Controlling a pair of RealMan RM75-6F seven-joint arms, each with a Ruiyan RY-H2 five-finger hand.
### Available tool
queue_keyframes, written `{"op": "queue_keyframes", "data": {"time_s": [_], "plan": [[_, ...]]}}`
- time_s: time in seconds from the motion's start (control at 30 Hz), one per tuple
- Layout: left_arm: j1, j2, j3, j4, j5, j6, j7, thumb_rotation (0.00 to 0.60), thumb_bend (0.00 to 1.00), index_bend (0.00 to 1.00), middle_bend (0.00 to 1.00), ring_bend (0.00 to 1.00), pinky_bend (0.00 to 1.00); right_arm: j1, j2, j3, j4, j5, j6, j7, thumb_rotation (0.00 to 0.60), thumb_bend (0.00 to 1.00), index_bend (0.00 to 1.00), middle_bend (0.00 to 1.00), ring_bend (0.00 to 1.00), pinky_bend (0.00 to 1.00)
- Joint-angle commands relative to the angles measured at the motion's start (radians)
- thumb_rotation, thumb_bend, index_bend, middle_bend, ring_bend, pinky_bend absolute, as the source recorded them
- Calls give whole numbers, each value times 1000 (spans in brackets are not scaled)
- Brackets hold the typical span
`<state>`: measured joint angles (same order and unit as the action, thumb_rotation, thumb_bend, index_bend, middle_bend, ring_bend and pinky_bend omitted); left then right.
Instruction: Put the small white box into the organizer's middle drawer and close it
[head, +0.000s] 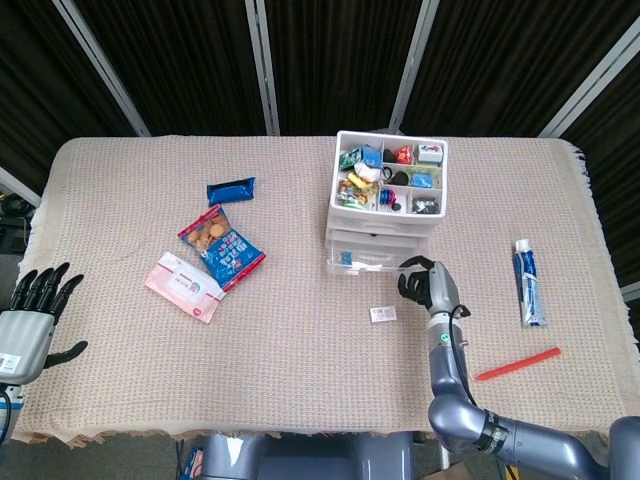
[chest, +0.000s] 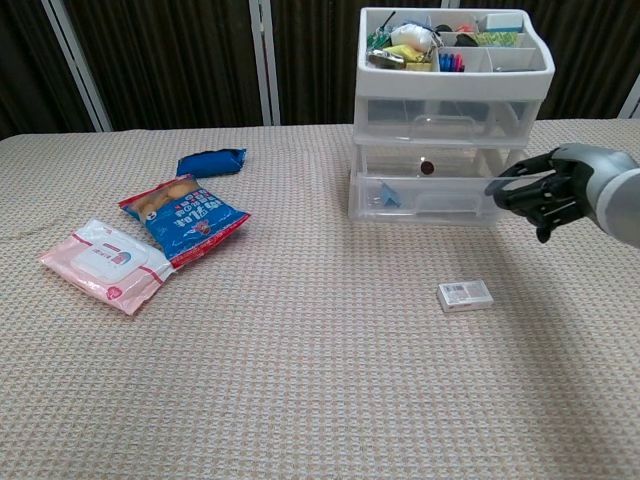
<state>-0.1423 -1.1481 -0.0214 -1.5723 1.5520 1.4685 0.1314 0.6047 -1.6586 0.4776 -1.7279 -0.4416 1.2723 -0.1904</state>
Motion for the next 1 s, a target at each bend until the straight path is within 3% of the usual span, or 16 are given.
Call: {"op": "queue_keyframes", "data": {"time_s": [0.03,0.13,0.43,0.67,0.77,1.0], "plan": [[0,-1,1,0,2,0,4,600,73,110,0,0,0,-26,18,-12,-29,-9,-1,18,600,441,487,823,798,718],[0,-3,2,0,4,-1,8,600,77,110,0,0,0,-43,32,-25,-55,-27,-4,30,600,441,468,823,798,718],[1,-3,2,0,3,1,10,600,73,111,0,0,0,-64,69,-68,-109,-79,-40,27,600,357,220,820,794,718],[0,-1,2,1,5,2,5,600,76,110,0,0,0,-78,104,-95,-154,-111,-35,8,600,283,190,820,794,718],[0,-1,2,3,7,3,1,600,77,110,0,0,0,-103,136,-140,-195,-181,-3,-10,600,222,190,820,795,718],[0,-4,2,5,16,10,-1,600,75,110,0,0,0,-156,160,-315,-204,-407,70,-93,600,126,191,821,800,718]]}}
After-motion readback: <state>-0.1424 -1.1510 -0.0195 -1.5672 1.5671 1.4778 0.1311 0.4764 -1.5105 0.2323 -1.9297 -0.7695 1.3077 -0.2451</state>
